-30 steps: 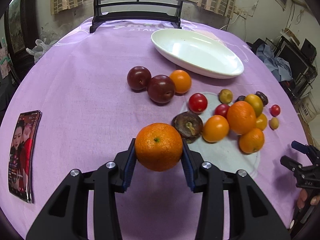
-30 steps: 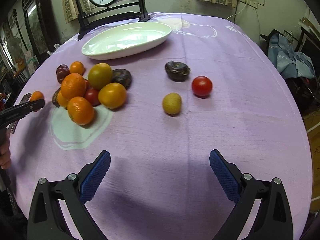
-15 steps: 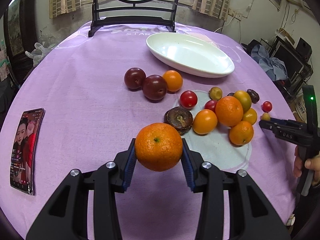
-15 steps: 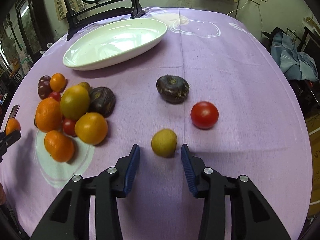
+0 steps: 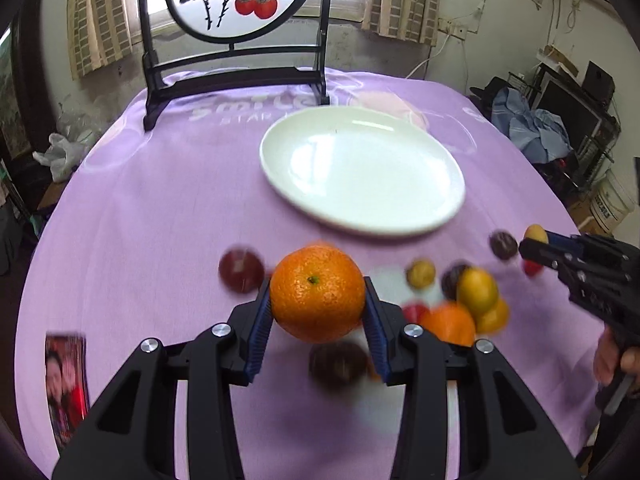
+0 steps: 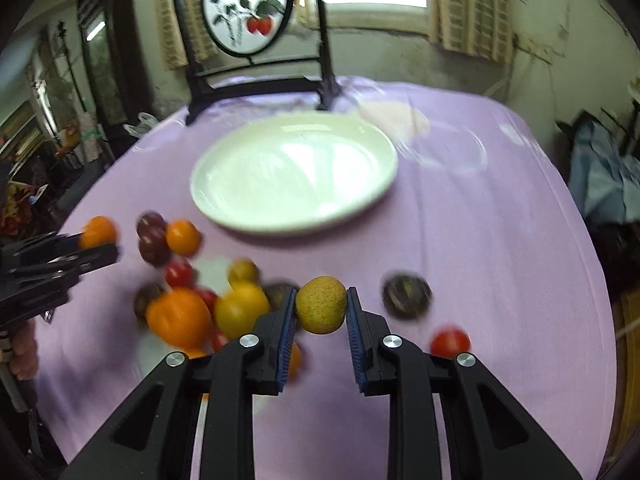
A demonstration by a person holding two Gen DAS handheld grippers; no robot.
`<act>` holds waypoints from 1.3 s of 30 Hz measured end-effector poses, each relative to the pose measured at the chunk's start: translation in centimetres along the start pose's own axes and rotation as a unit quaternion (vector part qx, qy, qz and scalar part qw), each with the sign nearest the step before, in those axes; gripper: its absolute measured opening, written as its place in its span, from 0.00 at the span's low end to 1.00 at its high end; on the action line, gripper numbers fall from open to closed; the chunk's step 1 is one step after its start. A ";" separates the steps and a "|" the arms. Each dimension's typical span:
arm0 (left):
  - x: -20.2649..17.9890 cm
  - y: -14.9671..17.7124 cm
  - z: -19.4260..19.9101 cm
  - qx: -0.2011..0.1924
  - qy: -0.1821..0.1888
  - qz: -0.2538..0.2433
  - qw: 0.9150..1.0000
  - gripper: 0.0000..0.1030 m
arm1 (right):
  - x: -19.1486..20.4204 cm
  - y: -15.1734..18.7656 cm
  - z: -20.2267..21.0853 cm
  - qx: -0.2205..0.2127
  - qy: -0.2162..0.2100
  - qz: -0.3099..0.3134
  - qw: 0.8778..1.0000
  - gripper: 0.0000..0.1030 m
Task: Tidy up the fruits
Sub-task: 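Carry both fruits over the white plate and open both tools, then grasp a mandarin with the right tool while the left tool grasps a dark brown fruit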
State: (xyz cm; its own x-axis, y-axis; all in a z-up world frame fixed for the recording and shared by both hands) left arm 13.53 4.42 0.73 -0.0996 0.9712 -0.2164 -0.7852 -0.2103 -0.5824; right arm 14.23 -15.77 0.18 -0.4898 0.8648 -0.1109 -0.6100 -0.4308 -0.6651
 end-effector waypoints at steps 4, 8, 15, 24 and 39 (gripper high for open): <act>-1.7 -4.6 -5.4 0.024 -0.014 0.018 0.999 0.40 | 0.3 -3.8 -3.9 0.007 -0.006 0.013 1.000 0.24; -2.7 -6.7 -9.6 0.037 -0.027 0.020 0.999 0.40 | 0.3 -5.5 -7.3 0.020 -0.005 0.020 1.000 0.24; -3.3 -7.5 -12.9 0.072 -0.026 0.032 0.997 0.42 | -0.9 -5.5 -10.8 0.052 -0.021 -0.013 0.998 0.38; -2.0 -5.9 -5.9 0.003 -0.020 0.041 0.999 0.73 | -1.4 -2.4 -5.3 0.023 -0.028 -0.019 0.999 0.54; 2.9 6.5 1.6 0.000 -0.042 0.059 0.997 0.86 | 3.5 7.2 1.7 0.033 -0.033 0.021 0.999 0.65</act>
State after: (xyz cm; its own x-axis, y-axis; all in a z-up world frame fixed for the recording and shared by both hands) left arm 7.23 6.01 -2.43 -0.2416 0.9457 -0.2176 -0.7653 -0.3236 -0.5565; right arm 7.09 -16.25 -3.77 -0.5538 0.8280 -0.0877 -0.6272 -0.4841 -0.6101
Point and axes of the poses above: each gripper's, at about its wrist camera, not at the fingertips, and z roughly against the way its jaws point, x to its left, y to its underside, the point moved 1 cm from there along -z, roughly the way its jaws point, and after that the axes turned 14 degrees about z, right-handed, at the moved point
